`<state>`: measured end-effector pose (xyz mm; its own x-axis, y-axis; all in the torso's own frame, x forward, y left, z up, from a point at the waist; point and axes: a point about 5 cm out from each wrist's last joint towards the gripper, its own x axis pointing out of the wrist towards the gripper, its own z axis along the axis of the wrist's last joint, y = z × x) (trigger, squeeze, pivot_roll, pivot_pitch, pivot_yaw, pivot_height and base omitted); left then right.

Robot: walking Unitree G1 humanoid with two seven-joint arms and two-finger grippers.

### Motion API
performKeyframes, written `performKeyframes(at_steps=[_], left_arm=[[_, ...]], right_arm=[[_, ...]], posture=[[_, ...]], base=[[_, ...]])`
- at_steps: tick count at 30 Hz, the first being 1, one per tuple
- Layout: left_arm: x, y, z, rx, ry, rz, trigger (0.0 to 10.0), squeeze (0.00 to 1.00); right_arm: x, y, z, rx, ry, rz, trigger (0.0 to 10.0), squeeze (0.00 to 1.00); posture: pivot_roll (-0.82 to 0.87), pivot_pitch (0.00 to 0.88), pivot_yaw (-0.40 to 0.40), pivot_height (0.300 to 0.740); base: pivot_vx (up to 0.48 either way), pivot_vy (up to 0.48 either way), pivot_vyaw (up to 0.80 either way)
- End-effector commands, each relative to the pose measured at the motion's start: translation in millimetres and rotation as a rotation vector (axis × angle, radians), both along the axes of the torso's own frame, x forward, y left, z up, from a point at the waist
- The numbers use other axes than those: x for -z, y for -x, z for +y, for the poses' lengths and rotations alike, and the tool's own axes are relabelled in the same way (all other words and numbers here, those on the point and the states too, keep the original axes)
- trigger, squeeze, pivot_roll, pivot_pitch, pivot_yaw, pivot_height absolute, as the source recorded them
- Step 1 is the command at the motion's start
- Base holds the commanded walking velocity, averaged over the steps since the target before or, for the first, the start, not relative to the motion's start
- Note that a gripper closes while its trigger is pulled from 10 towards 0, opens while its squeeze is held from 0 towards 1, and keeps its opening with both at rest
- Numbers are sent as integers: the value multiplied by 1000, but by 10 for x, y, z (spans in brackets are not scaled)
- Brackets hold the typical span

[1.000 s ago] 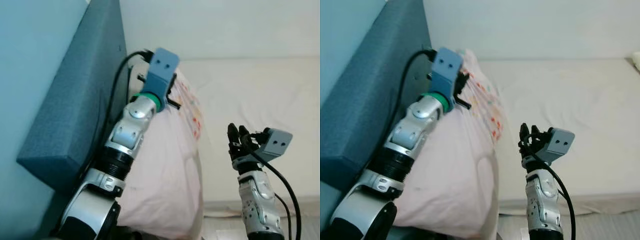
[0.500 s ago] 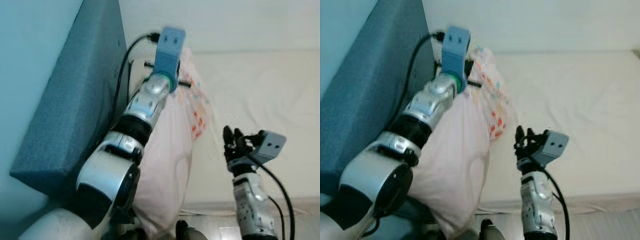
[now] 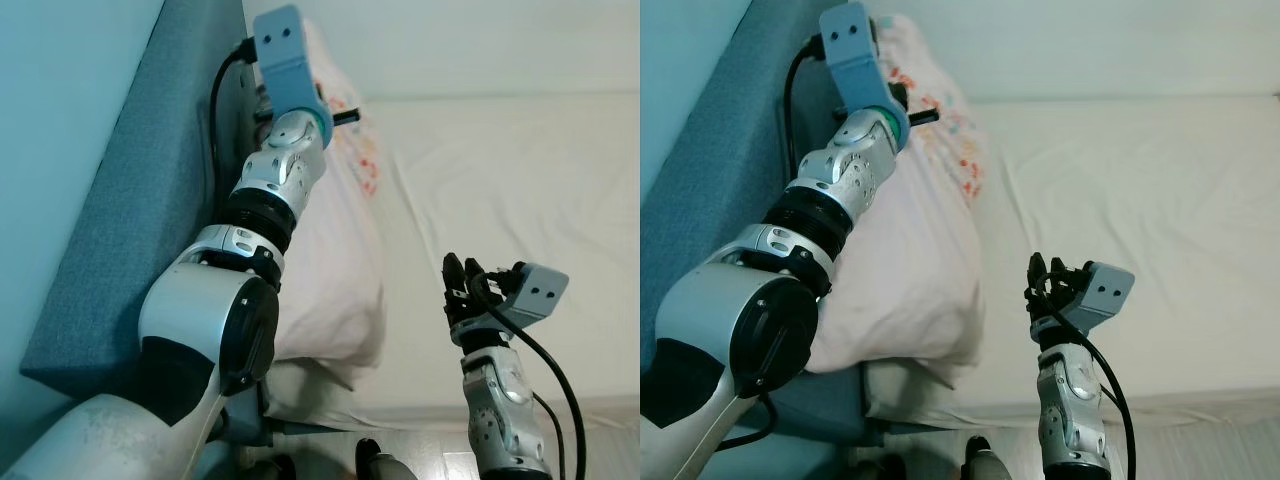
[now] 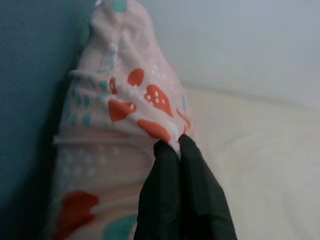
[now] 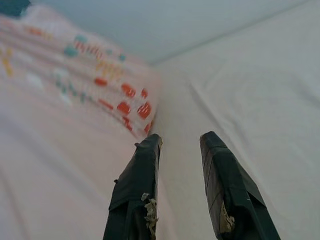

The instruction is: Clean up the room

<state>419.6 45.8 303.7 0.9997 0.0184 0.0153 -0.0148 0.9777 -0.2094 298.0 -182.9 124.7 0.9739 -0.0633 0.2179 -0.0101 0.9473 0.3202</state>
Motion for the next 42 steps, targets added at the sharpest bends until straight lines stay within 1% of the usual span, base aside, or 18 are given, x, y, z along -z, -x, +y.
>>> performKeyframes(at_steps=[1, 2, 3, 5, 6, 10, 13, 14, 18, 24, 26, 27, 30, 31, 32, 34, 38, 42], left_arm=[[73, -6, 46, -21, -159, -59, 10000, 0], [179, -2, 30, 5, -257, -58, 10000, 0], [179, -2, 30, 5, -257, -58, 10000, 0], [590, 43, -67, 135, -559, 13, 10000, 0], [728, 66, -87, 175, -650, 34, 10000, 0], [1010, 129, -106, 227, -759, 70, 10000, 0], [1024, 141, -126, 235, -778, 36, 10000, 0], [985, 137, -134, 229, -751, 6, 10000, 1000], [880, 120, -116, 185, -711, -58, 10000, 1000], [394, 117, 11, 15, -546, -361, 10000, 1000], [332, 128, 28, 4, -524, -400, 10000, 1000], [281, 139, 46, 9, -488, -425, 10000, 0], [252, 158, 70, 35, -446, -448, 10000, 0], [319, 290, 93, 204, -386, -484, 10000, 0], [366, 363, 95, 268, -385, -494, 10000, 0], [366, 363, 95, 268, -385, -494, 10000, 0], [1135, 960, 311, 522, -455, -355, 10000, 0], [1218, 1047, 359, 534, -475, -350, 10000, 0]], right_arm=[[102, 43, 12, 2, 2, 36, 10000, 0], [107, 55, 8, 3, 2, 37, 10000, 0], [107, 55, 8, 3, 2, 37, 10000, 0], [143, 86, -20, 11, 4, 51, 10000, 0], [157, 94, -28, 12, 5, 56, 10000, 0], [142, 93, -41, 15, 8, 55, 10000, 0], [126, 79, -37, 15, 9, 52, 10000, 0], [123, 74, -33, 12, 9, 51, 10000, 0], [120, 69, -26, 7, 10, 50, 10000, 0], [119, 65, -16, 0, 9, 48, 10000, 0], [118, 64, -14, -2, 9, 48, 10000, 0], [117, 63, -12, -3, 9, 47, 10000, 0], [117, 63, -8, -5, 8, 47, 10000, 0], [127, 67, -4, -6, 6, 48, 10000, 0], [133, 72, -4, -6, 6, 49, 10000, 0], [133, 72, -4, -6, 6, 49, 10000, 0], [193, 120, 7, -7, 60, 60, 10000, 0], [199, 133, 21, -8, 65, 63, 10000, 0]], posture=[[-78, 156, 124, 739], [-83, 162, 124, 739], [-83, 162, 124, 739], [-78, 163, 120, 739], [-78, 163, 120, 739], [-82, 169, 114, 739], [-82, 169, 114, 739], [-80, 170, 109, 739], [-80, 170, 109, 739], [-71, 164, 105, 739], [-71, 164, 105, 739], [-71, 164, 105, 739], [-65, 159, 108, 739], [-57, 157, 112, 739], [-46, 157, 115, 739], [-46, 157, 115, 739], [-30, 156, 104, 739], [-30, 155, 96, 739]], base=[[0, 0, 0], [0, 0, 0], [0, 0, 0], [0, 0, 0], [0, 0, 0], [0, 0, 0], [0, 0, 0], [0, 0, 0], [0, 0, 0], [0, 0, 0], [0, 0, 0], [0, 0, 0], [0, 0, 0], [0, 0, 0], [0, 0, 0], [0, 0, 0], [0, 0, 0], [0, 0, 0]])
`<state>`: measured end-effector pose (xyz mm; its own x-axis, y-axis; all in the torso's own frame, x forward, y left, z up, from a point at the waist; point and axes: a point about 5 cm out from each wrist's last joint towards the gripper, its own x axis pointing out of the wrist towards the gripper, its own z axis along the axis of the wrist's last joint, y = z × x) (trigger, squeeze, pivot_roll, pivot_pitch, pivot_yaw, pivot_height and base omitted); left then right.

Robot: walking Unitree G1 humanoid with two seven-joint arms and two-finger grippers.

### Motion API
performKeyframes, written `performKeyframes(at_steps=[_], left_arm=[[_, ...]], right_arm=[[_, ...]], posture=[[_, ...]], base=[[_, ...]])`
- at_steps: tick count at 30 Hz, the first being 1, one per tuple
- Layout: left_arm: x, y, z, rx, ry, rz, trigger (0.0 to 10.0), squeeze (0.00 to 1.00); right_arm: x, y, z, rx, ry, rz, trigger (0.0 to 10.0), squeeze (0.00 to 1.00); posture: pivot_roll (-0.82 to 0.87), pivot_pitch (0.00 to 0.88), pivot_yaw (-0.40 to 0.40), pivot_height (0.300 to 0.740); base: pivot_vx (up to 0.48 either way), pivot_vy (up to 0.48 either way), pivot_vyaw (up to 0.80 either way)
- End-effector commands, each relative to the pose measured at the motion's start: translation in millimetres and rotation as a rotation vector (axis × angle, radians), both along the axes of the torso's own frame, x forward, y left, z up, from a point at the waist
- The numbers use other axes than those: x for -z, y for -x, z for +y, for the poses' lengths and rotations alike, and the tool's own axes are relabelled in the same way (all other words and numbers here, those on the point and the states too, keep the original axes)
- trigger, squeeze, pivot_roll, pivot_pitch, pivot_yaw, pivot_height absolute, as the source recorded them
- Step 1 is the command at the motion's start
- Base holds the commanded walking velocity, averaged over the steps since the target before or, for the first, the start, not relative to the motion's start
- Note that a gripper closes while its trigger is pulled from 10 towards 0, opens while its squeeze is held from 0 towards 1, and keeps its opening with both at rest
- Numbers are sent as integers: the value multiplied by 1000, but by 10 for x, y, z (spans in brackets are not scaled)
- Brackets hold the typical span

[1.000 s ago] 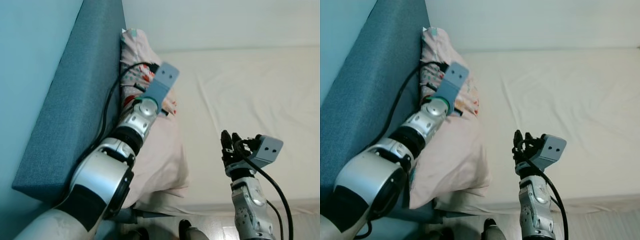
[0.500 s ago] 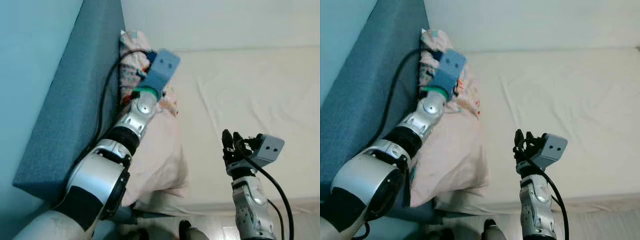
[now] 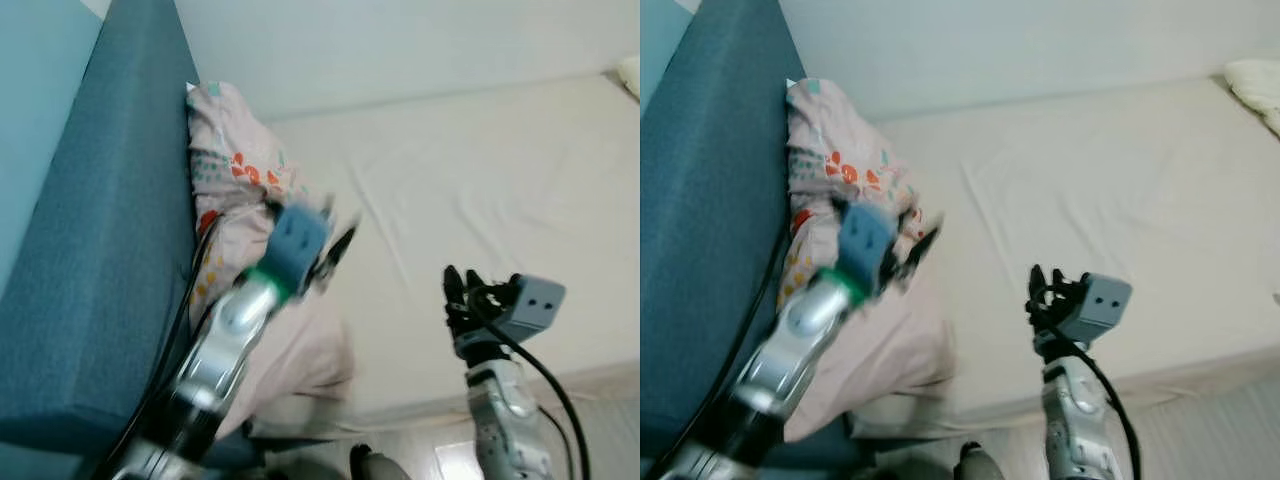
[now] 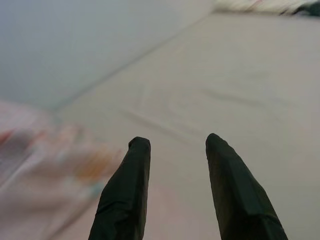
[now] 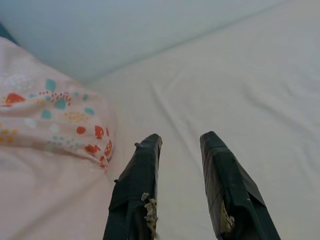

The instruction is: Clean up the room

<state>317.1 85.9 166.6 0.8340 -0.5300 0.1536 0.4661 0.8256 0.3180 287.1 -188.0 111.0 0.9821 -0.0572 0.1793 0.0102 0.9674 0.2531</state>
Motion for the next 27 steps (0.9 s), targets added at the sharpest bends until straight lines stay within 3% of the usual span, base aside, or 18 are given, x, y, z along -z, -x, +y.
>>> performKeyframes(at_steps=[1, 5, 11, 16, 27], left_arm=[[-59, 97, 21, 32, 3, -46, 10000, 0], [190, 209, 166, 10, -4, 49, 10000, 0], [371, 258, 276, -87, -17, 155, 10000, 0], [397, 297, 257, -89, -25, 174, 10000, 0], [344, 243, 196, -116, 1, 181, 10000, 0]], right_arm=[[66, 41, 102, -23, 13, 23, 10000, 0], [77, 68, 165, -41, 51, 26, 10000, 0], [75, 60, 150, -18, 57, 23, 10000, 0], [101, 70, 144, -13, 72, 32, 10000, 0], [42, 21, 123, -5, 77, 14, 10000, 0]], posture=[[-29, 152, 90, 739], [-33, 144, 82, 739], [-43, 132, 76, 739], [-42, 131, 73, 739], [-47, 124, 75, 739]], base=[[0, 0, 0], [0, 0, 0], [0, 0, 0], [0, 0, 0], [0, 0, 0]])
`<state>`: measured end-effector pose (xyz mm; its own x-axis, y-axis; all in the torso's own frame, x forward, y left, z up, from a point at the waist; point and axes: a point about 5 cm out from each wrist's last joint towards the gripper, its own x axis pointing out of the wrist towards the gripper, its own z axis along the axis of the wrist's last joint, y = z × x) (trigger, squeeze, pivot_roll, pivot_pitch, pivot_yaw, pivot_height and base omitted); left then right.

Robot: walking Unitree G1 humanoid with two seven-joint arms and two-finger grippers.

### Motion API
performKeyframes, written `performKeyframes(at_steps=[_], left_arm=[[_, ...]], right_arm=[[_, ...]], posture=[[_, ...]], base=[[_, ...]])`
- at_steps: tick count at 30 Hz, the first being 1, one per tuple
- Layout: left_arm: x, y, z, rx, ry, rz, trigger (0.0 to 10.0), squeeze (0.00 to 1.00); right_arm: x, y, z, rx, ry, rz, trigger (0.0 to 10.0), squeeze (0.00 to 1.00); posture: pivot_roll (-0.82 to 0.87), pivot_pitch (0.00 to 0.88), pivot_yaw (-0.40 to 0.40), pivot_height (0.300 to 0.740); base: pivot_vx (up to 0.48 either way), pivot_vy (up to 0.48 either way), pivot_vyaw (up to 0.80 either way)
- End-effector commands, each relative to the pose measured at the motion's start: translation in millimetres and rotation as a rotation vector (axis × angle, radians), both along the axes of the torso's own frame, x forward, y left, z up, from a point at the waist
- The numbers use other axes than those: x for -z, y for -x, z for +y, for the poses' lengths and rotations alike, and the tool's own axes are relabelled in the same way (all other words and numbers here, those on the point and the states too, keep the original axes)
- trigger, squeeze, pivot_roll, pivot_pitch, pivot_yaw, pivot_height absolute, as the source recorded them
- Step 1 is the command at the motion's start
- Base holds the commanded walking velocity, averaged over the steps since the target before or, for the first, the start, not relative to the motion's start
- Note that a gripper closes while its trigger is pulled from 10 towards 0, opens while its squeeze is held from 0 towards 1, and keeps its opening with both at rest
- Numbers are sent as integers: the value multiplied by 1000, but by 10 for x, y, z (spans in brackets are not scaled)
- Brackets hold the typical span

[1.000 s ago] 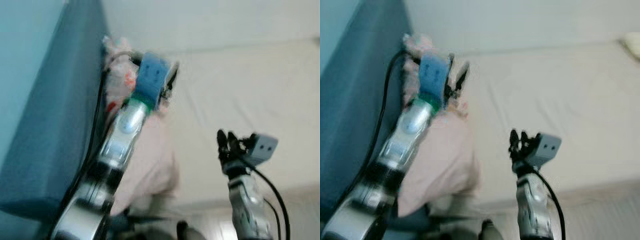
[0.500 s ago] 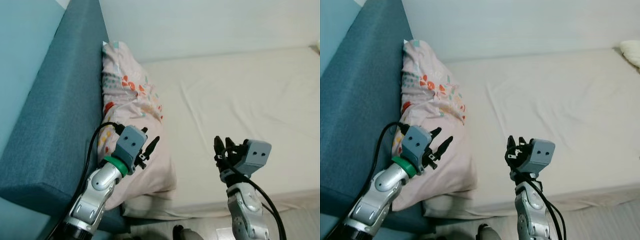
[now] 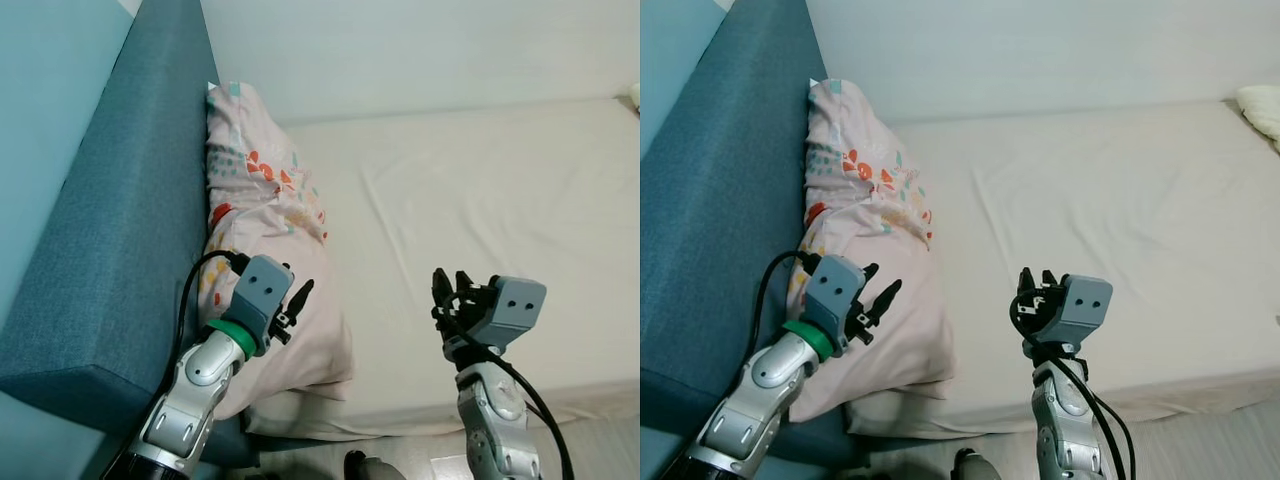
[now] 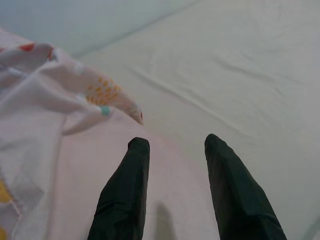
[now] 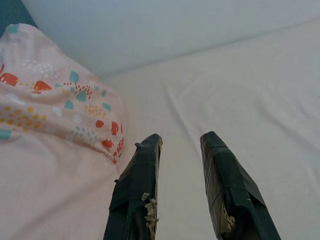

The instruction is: Clean up the room

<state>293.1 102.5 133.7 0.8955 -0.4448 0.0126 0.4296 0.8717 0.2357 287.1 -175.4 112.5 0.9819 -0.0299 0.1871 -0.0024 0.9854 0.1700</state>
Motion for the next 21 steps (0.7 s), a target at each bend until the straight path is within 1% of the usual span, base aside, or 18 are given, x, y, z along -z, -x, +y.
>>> performKeyframes(at_steps=[1, 2, 5, 10, 21], left_arm=[[17, 1, 22, -23, 7, 30, 10000, 0], [19, 0, 17, -26, 18, 41, 10000, 0], [19, 0, 13, -24, 18, 46, 10000, 0], [22, 1, 1, -9, 2, 44, 10000, 0], [21, 23, -17, 4, 7, 51, 10000, 0]], right_arm=[[58, 19, -1, 7, -12, 18, 10000, 0], [58, 18, 1, 6, -15, 18, 10000, 0], [60, 17, 1, 6, -18, 19, 10000, 0], [78, 9, -11, 8, -25, 28, 10000, 0], [81, 5, -24, 6, -28, 33, 10000, 0]], posture=[[-47, 124, 75, 739], [-47, 124, 75, 739], [-47, 124, 75, 739], [-47, 124, 75, 739], [-43, 128, 69, 739]], base=[[0, 0, 0], [0, 0, 0], [0, 0, 0], [0, 0, 0], [0, -291, 0]])
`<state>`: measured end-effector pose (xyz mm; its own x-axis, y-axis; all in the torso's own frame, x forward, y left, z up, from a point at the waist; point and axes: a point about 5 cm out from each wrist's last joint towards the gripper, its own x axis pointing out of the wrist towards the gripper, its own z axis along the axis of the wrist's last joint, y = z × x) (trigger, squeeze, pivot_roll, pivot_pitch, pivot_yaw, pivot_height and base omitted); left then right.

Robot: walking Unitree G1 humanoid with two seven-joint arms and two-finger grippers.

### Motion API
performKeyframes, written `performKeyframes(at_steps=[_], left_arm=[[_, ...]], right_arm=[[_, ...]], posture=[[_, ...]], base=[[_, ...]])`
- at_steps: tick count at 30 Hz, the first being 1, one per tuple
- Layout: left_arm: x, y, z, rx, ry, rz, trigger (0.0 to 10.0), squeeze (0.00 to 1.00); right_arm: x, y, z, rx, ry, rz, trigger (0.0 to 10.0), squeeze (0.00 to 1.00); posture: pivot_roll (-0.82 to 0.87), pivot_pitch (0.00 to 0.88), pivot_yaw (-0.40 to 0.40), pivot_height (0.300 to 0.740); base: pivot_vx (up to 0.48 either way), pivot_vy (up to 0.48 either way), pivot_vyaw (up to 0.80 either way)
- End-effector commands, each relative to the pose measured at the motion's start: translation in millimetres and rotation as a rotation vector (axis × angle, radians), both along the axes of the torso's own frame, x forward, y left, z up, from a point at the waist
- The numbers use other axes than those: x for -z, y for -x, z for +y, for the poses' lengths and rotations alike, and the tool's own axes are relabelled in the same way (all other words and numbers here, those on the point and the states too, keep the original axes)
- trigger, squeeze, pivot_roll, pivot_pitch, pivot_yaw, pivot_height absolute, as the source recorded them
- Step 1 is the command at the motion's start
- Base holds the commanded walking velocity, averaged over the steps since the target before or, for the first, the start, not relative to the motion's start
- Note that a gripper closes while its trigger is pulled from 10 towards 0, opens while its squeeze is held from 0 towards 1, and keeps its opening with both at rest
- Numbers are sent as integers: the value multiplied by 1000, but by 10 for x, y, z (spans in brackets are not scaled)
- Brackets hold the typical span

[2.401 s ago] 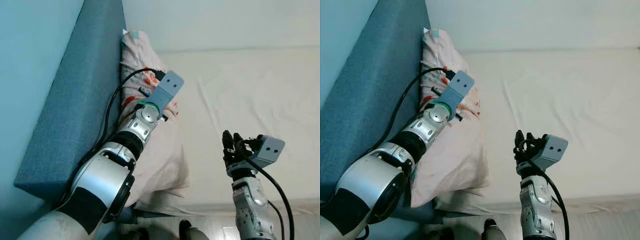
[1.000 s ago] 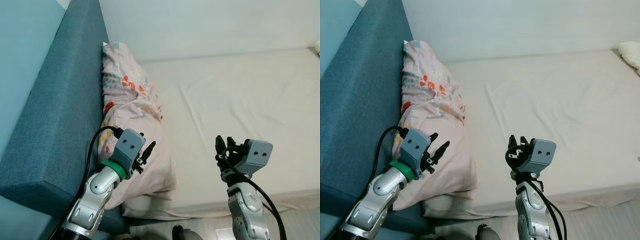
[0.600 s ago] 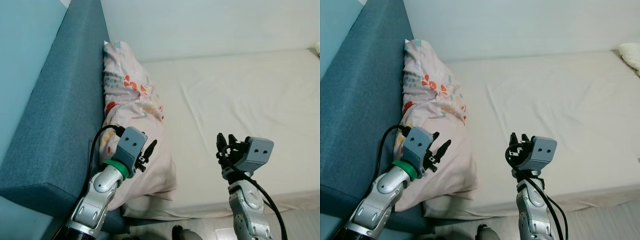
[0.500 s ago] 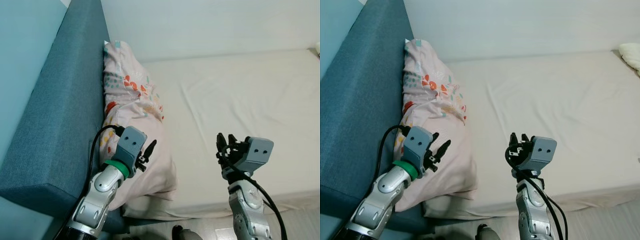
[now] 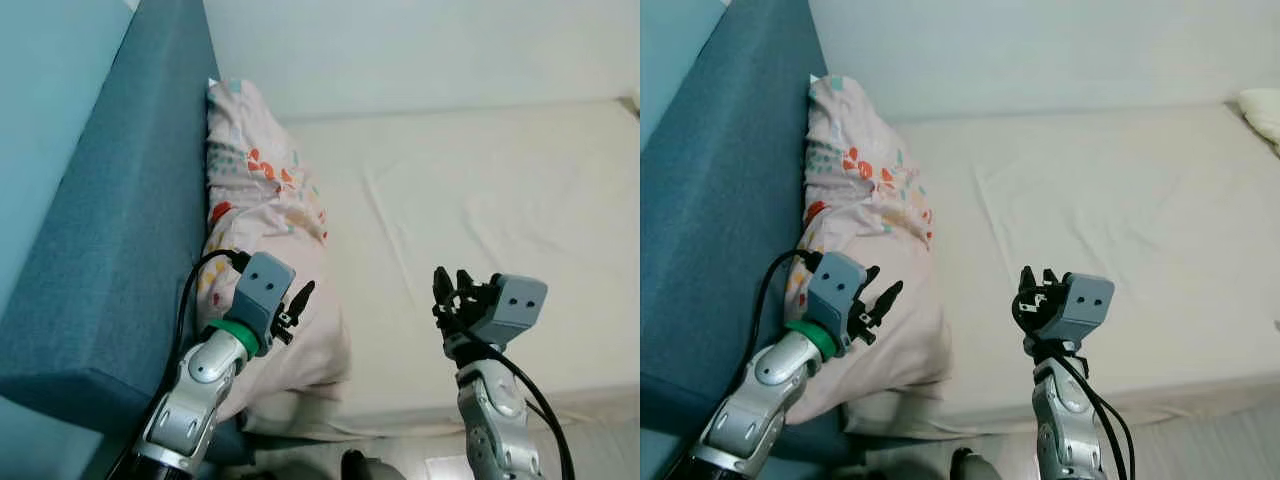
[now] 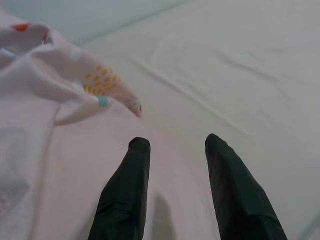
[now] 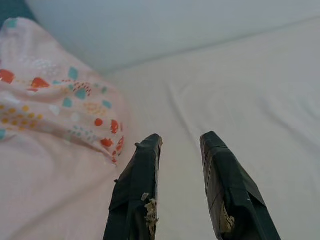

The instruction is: Clean up the room

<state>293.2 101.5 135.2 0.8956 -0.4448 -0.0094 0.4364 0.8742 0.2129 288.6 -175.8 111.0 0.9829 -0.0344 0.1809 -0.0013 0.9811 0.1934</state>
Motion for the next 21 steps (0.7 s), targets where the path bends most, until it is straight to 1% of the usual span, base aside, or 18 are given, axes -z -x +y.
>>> performKeyframes(at_steps=[1, 7, 12, 16, 21], left_arm=[[34, 26, -13, 5, -4, 22, 10000, 0], [35, 19, -16, 6, -2, 25, 10000, 0], [34, 14, -16, 5, -3, 26, 10000, 0], [34, 11, -17, 6, -6, 26, 10000, 0], [36, 9, -21, 5, -11, 29, 10000, 0]], right_arm=[[68, 22, -27, 7, -5, 28, 10000, 0], [73, 22, -39, 10, -6, 30, 10000, 0], [74, 18, -42, 11, -7, 30, 10000, 0], [74, 13, -42, 11, -8, 30, 10000, 0], [74, 10, -42, 10, -10, 29, 10000, 0]], posture=[[-43, 128, 69, 739], [-45, 127, 69, 739], [-45, 126, 69, 739], [-44, 123, 70, 739], [-44, 123, 70, 739]], base=[[0, -281, 0], [0, -289, 0], [0, 0, 0], [0, -334, 0], [0, -432, 0]])
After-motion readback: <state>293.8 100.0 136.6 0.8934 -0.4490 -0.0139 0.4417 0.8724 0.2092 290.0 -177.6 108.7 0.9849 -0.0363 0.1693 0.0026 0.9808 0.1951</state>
